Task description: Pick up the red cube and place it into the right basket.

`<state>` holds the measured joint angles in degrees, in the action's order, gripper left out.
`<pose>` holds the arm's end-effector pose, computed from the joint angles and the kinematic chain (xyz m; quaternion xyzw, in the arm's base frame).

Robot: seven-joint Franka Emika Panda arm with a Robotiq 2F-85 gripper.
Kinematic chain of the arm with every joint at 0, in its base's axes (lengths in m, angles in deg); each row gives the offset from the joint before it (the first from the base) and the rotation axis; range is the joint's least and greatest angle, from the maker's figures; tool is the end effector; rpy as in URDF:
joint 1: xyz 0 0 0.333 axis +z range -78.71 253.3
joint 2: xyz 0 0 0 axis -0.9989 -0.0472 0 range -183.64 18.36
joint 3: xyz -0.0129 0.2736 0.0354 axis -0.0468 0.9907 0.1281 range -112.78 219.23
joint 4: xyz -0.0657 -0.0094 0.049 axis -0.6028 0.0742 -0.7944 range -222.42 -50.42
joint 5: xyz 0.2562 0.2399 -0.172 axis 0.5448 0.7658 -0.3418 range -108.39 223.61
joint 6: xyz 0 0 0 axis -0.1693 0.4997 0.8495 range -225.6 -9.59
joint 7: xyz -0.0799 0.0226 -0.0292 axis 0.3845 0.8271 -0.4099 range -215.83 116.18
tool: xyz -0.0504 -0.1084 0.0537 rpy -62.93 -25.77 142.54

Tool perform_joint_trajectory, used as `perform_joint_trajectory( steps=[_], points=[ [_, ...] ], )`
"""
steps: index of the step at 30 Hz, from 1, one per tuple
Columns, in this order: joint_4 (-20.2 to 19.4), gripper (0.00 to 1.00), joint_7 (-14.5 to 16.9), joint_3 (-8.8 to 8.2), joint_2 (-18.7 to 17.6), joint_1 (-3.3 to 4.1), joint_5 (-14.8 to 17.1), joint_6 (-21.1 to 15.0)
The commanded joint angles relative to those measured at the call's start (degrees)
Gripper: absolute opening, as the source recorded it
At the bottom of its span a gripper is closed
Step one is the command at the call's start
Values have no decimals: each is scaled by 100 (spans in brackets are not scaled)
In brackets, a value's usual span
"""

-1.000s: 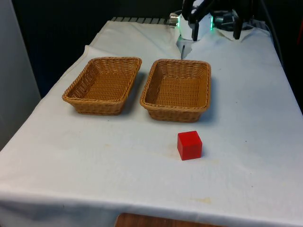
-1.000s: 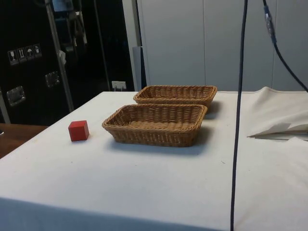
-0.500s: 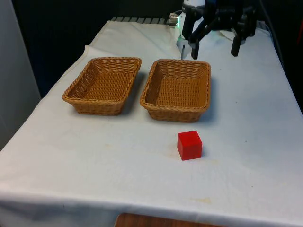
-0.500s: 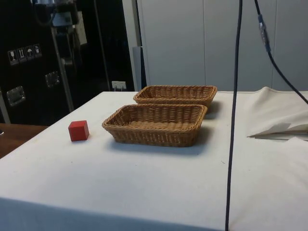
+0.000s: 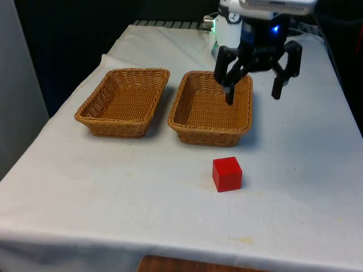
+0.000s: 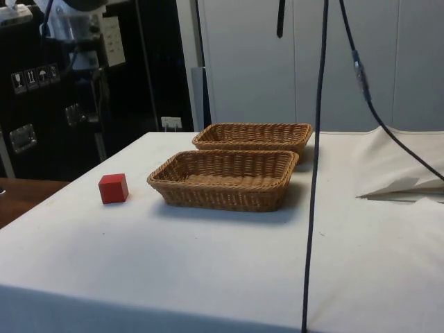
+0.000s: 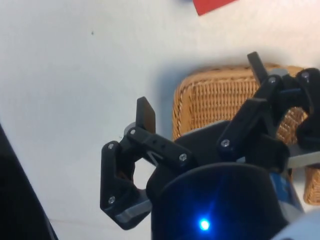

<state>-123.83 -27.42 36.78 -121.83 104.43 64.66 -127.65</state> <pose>0.7056 0.0526 0.2813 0.9780 0.2051 0.0109 0.0369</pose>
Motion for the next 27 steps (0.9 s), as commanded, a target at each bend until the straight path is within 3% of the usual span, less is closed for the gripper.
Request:
perform_joint_trajectory(
  steps=[1, 2, 3, 4, 7, 12, 13, 14, 22, 23, 24, 27],
  points=[
    [69, 100, 52, 40, -69, -52, 69, 6],
    [109, 100, 80, 34, -115, -57, 109, 6],
    [40, 100, 29, -6, -52, -6, 46, -6],
    [160, 100, 103, 34, -166, -69, 149, 6],
    [350, 100, 206, 17, -372, -115, 321, 0],
    [584, 100, 327, -29, -647, -149, 521, -34],
    [527, 100, 286, -69, -579, -97, 481, -17],
    [630, 100, 355, -34, -705, -155, 561, -40],
    [865, 100, 584, -80, -1129, -218, 808, -201],
    [837, 100, 584, -126, -1129, -183, 814, -212],
    [865, 100, 659, -92, -1180, -235, 865, -241],
    [854, 100, 779, -126, -1232, -252, 951, -281]
  ],
)
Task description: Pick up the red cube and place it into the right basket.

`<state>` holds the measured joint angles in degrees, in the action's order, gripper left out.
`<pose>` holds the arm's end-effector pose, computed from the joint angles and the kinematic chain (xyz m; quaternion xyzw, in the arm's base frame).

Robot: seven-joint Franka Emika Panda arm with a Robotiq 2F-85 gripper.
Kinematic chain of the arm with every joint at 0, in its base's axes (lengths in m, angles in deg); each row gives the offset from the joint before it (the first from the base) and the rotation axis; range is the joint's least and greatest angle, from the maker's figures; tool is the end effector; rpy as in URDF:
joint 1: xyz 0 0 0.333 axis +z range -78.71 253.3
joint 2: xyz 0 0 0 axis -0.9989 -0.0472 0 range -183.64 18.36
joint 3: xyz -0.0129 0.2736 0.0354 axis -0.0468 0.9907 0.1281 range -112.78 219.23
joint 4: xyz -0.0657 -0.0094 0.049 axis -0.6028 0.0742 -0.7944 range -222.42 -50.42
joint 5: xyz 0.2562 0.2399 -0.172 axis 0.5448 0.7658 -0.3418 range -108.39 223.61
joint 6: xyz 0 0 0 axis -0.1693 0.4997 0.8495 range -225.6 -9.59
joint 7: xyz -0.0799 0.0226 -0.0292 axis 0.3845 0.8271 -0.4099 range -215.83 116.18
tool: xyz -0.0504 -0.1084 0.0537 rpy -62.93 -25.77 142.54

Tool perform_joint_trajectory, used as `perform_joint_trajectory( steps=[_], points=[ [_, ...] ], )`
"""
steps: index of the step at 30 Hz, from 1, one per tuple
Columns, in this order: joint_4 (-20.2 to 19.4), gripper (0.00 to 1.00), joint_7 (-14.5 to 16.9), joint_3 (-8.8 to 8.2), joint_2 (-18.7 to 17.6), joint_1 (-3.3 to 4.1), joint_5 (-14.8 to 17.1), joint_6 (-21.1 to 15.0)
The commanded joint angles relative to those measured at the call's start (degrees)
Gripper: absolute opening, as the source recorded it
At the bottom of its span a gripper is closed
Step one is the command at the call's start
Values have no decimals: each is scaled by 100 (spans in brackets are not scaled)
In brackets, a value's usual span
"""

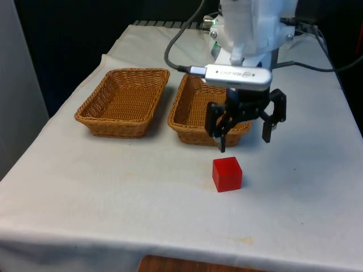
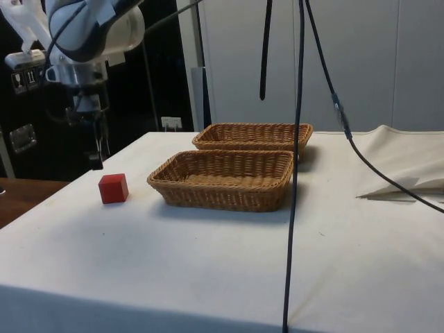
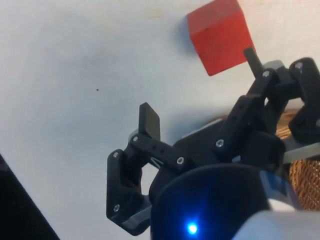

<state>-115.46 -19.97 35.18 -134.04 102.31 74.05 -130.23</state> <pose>0.7288 0.0336 0.2055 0.9753 0.2205 0.0141 0.0002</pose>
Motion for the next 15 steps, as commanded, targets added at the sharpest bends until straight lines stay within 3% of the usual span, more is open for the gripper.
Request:
perform_joint_trajectory(
  steps=[1, 4, 5, 7, 12, 13, 15],
  points=[
    [11, 100, 74, 23, -23, -46, 34, -29],
    [11, 100, 172, -11, -80, -57, 115, -46],
    [-6, 100, 143, -57, -52, -23, 103, 0],
    [29, 100, 252, -46, -155, -80, 189, -69],
    [74, 100, 355, -92, -292, -109, 269, -143],
    [11, 100, 332, -115, -246, -74, 252, -160],
    [115, 100, 367, -86, -344, -115, 292, -160]
  ],
)
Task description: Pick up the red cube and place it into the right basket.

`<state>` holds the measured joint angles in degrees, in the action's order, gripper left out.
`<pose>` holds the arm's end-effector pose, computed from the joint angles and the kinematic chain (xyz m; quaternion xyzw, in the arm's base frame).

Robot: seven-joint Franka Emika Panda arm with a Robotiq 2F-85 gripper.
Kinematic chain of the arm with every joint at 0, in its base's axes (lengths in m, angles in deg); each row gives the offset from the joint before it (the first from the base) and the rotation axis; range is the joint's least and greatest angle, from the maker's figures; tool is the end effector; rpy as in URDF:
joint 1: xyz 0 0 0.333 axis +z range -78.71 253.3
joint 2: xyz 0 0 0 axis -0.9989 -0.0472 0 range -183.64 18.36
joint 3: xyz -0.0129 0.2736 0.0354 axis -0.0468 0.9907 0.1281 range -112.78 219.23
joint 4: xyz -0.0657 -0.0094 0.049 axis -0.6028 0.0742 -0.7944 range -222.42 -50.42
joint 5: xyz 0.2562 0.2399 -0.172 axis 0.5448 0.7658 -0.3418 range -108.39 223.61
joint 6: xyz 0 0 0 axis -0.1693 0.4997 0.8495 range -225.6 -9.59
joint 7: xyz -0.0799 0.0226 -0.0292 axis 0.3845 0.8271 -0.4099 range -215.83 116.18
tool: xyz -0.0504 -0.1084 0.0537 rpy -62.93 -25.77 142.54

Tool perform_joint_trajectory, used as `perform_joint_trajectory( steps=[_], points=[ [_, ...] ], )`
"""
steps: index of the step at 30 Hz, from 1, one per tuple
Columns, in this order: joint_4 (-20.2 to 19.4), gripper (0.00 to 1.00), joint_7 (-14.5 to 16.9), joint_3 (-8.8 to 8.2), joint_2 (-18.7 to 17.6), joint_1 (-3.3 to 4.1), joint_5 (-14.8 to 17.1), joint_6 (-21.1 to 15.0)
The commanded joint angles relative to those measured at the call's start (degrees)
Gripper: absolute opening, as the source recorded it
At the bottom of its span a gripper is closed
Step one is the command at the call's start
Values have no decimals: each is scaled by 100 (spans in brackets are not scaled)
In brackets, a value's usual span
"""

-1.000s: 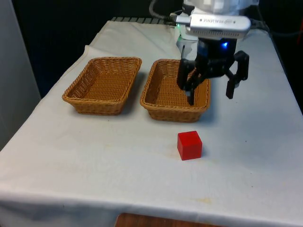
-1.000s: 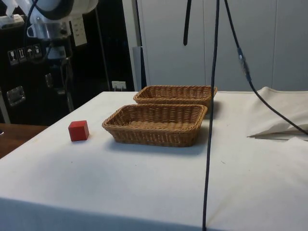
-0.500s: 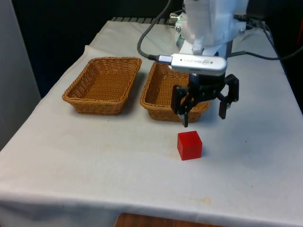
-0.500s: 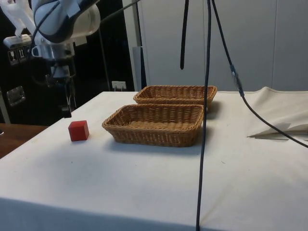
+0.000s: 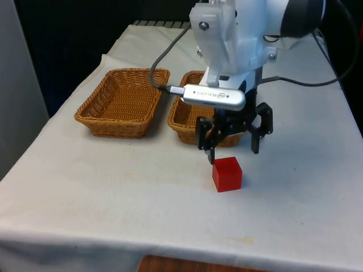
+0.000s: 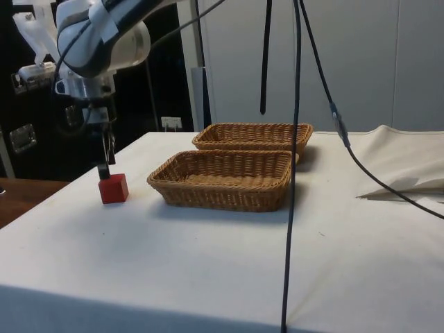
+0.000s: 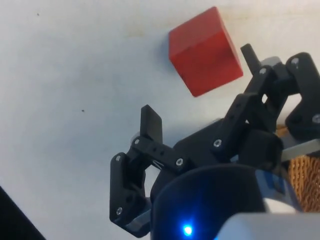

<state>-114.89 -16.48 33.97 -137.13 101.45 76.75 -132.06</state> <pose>0.7295 0.0132 0.1772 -0.9739 -0.2264 -0.0138 0.0034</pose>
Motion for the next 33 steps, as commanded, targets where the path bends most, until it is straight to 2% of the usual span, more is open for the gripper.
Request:
perform_joint_trajectory(
  steps=[1, 4, 5, 6, 14, 15, 16, 20, 33],
  points=[
    [74, 100, 17, 34, -57, -34, 29, 17],
    [201, 100, 6, 23, -178, -40, 57, 23],
    [120, 100, 0, 0, -115, -11, 40, -6],
    [241, 100, 6, 23, -212, -46, 63, 23],
    [556, 100, 6, -6, -504, -80, 103, 23],
    [504, 100, 0, -17, -470, -52, 92, -6],
    [579, 100, 11, -6, -527, -86, 103, 23],
    [630, 100, 17, 0, -602, -97, 109, 11],
    [630, 100, -17, -29, -722, -57, 86, 0]
  ],
)
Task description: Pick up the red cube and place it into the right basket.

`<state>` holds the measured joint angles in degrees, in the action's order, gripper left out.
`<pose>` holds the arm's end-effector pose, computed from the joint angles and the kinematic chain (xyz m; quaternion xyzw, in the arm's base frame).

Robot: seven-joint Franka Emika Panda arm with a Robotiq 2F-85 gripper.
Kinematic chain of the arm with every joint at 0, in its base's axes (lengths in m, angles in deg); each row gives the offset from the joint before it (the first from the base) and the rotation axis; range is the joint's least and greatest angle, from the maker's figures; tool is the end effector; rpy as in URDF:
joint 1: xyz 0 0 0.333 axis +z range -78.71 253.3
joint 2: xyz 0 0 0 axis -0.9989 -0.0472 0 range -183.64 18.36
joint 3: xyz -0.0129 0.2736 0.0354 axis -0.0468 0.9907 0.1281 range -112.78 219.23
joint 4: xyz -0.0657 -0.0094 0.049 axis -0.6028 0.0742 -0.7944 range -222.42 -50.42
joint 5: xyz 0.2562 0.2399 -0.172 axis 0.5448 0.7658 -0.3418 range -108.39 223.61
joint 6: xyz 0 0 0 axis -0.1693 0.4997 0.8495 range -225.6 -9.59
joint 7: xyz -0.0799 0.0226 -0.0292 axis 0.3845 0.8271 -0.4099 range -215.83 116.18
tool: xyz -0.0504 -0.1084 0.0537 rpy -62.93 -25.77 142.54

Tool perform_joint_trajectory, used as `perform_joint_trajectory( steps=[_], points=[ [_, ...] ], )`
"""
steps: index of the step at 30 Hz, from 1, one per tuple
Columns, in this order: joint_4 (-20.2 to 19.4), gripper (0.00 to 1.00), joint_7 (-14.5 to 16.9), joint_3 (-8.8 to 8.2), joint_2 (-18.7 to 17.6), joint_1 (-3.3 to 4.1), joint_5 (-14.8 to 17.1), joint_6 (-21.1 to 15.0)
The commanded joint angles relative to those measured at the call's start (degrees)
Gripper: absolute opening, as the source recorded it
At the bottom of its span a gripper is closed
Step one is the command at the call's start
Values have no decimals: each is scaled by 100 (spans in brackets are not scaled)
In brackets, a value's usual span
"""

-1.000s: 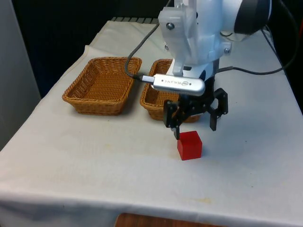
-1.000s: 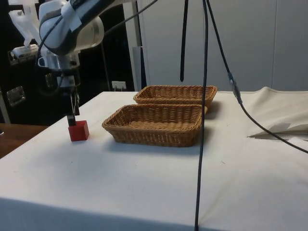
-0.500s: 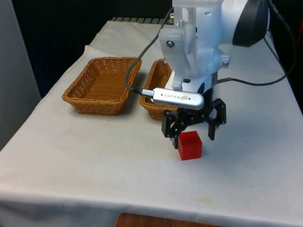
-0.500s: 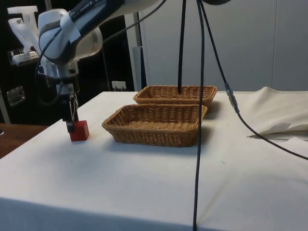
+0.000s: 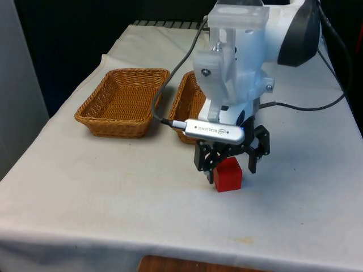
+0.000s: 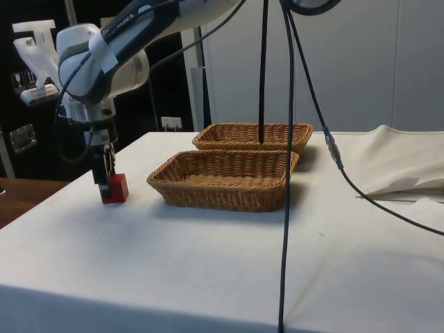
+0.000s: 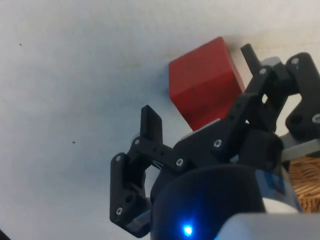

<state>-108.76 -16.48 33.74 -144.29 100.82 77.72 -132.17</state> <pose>0.7359 0.0142 0.1355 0.9730 0.2306 0.0053 0.0012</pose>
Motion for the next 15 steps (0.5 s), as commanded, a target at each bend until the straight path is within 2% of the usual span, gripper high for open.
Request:
perform_joint_trajectory(
  steps=[1, 9, 10, 11, 12, 15],
  points=[
    [17, 100, -17, -11, -6, 6, -11, 6],
    [-17, 100, -46, -74, 6, 74, -17, -63],
    [-23, 97, -52, -80, 6, 80, -17, -69],
    [6, 90, -23, -57, 0, 57, -6, 0],
    [-23, 90, -57, -86, 11, 86, -17, -69],
    [-29, 58, -63, -103, 11, 103, -11, -80]
  ],
)
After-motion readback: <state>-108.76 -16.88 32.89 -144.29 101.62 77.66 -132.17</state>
